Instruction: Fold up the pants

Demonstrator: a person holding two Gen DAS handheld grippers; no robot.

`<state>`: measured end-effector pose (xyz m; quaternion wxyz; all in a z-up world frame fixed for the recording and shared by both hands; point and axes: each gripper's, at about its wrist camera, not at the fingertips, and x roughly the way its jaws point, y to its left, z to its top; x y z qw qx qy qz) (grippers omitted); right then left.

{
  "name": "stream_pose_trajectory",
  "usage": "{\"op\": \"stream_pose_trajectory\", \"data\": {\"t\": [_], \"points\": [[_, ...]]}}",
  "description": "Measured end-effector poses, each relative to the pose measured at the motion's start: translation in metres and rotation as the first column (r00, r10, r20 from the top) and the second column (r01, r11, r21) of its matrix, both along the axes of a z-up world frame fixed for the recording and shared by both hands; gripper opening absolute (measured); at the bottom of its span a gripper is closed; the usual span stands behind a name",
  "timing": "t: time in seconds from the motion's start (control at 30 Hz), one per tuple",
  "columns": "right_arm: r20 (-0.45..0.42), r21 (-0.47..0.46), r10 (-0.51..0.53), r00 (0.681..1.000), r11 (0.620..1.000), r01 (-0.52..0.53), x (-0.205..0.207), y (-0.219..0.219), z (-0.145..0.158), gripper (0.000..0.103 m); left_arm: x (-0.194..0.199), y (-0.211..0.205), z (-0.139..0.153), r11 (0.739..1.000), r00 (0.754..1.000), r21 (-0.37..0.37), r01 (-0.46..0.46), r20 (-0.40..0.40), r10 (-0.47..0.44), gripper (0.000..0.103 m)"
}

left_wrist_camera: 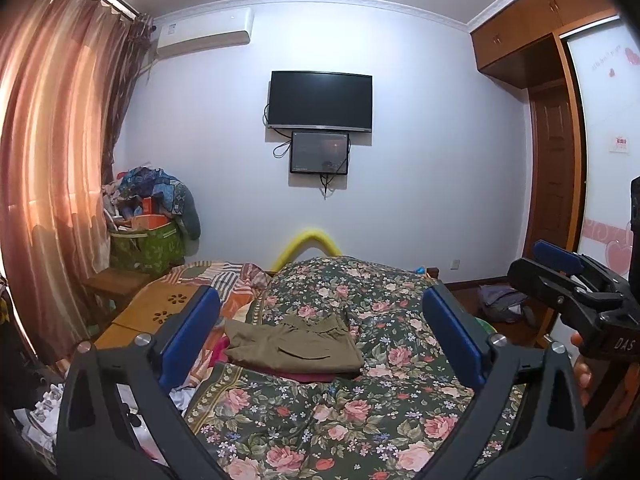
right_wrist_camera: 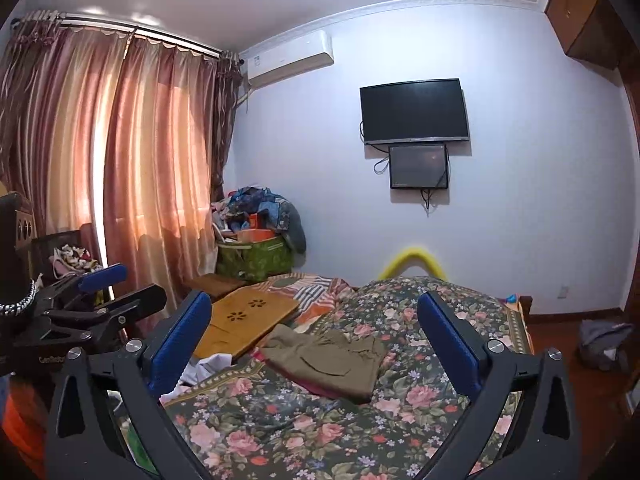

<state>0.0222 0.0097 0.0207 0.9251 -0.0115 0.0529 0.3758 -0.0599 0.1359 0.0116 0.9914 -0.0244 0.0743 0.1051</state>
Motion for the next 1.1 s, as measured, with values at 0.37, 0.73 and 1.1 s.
{"op": "stream_pose_trajectory", "data": {"t": [0.37,0.73,1.1], "points": [[-0.001,-0.003,-0.01,1.0,1.0,0.01,-0.0038,-0.003,0.0,0.103,0.0026,-0.003,-0.0031,1.0,1.0,0.002,0.014,-0.002,-0.014,0.103],[-0.007,-0.005,-0.026,1.0,1.0,0.026,-0.0048,-0.004,0.0008,0.103,0.0042,-0.0056,-0.0049,1.0,1.0,0.016,0.016,-0.008,-0.015,0.103],[-0.013,-0.009,-0.027,1.0,1.0,0.027,-0.0062,-0.0047,0.0012,0.103,0.0051,-0.0052,-0.0065,1.0,1.0,0.007,0.024,-0.007,-0.024,0.103]]}}
